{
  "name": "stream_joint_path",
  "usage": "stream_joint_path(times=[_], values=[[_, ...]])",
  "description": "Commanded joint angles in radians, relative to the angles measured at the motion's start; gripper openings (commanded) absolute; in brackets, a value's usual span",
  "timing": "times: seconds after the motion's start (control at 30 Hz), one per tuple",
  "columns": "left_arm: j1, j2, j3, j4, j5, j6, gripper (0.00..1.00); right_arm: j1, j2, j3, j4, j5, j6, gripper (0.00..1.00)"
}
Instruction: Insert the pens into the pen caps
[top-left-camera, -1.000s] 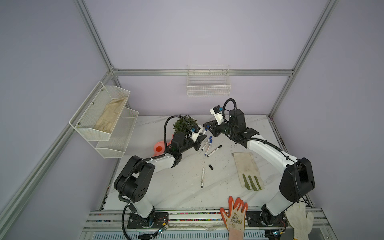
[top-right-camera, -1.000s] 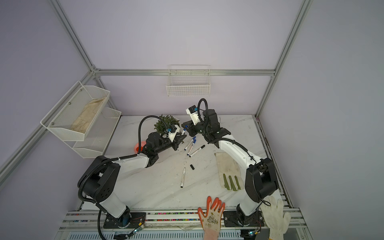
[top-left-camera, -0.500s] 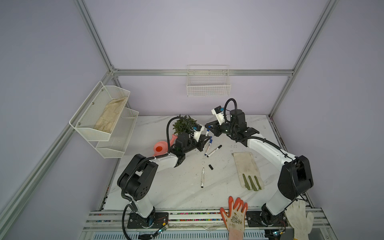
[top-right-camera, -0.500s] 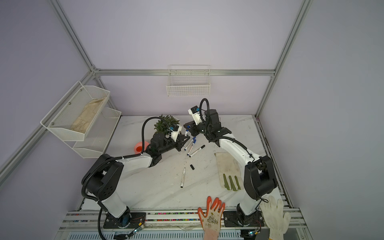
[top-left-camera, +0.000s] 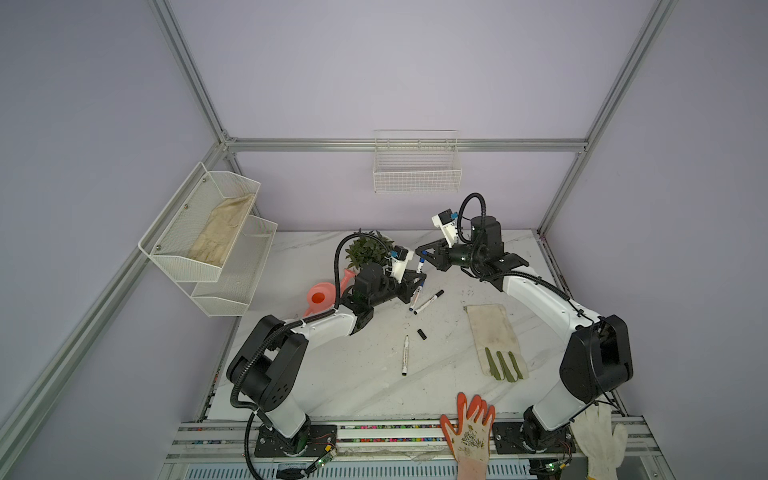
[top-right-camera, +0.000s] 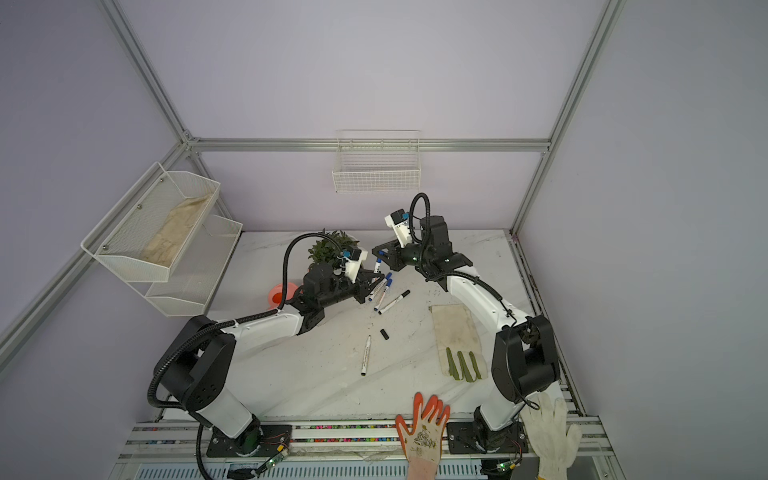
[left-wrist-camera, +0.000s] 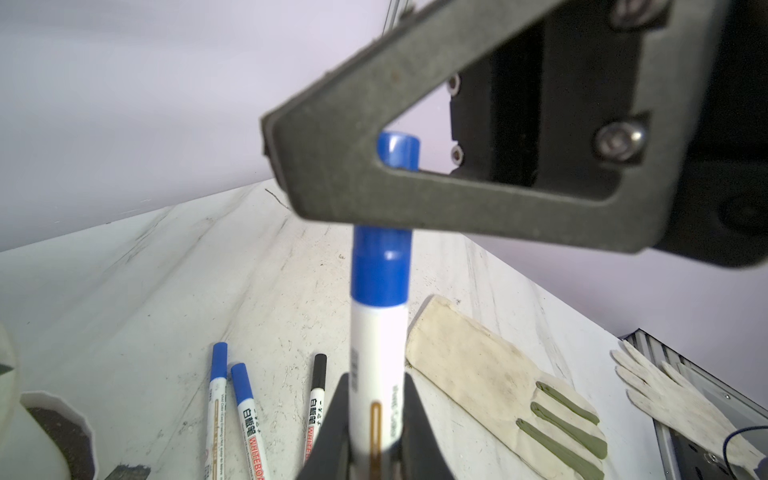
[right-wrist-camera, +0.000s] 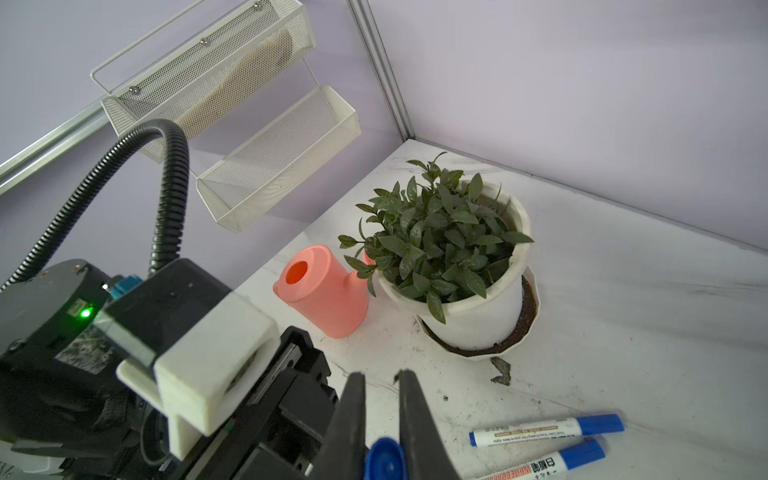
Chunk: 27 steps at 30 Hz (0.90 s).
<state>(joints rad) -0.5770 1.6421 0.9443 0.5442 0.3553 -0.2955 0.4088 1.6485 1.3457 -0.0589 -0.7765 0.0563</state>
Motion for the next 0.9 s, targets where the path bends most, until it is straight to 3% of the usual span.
stream_joint_path(times=[0.0, 0.33, 0.37, 0.47, 0.57, 0.7, 0.87], values=[[0.036, -0.139, -0.017, 0.444, -0.239, -0.094, 0.0, 0.018, 0.061, -0.109, -0.366, -0.085, -0.013, 0.0], [-0.012, -0.053, -0.155, 0.45, -0.208, -0.049, 0.0, 0.016, 0.074, -0.049, -0.32, -0.07, 0.019, 0.0], [-0.016, -0.046, -0.163, 0.45, -0.204, -0.044, 0.0, 0.013, 0.074, -0.045, -0.311, -0.069, 0.027, 0.02], [-0.027, -0.014, -0.184, 0.457, -0.184, -0.046, 0.0, 0.012, 0.074, -0.029, -0.254, -0.052, 0.07, 0.26], [-0.034, 0.021, -0.209, 0.467, -0.174, -0.052, 0.0, 0.008, 0.074, 0.004, -0.162, -0.042, 0.142, 0.4], [-0.035, 0.062, -0.239, 0.483, -0.191, -0.053, 0.0, 0.0, 0.048, 0.04, -0.04, -0.035, 0.212, 0.49], [-0.035, 0.108, -0.245, 0.467, -0.206, -0.049, 0.0, -0.022, -0.011, 0.06, 0.033, -0.031, 0.242, 0.54]])
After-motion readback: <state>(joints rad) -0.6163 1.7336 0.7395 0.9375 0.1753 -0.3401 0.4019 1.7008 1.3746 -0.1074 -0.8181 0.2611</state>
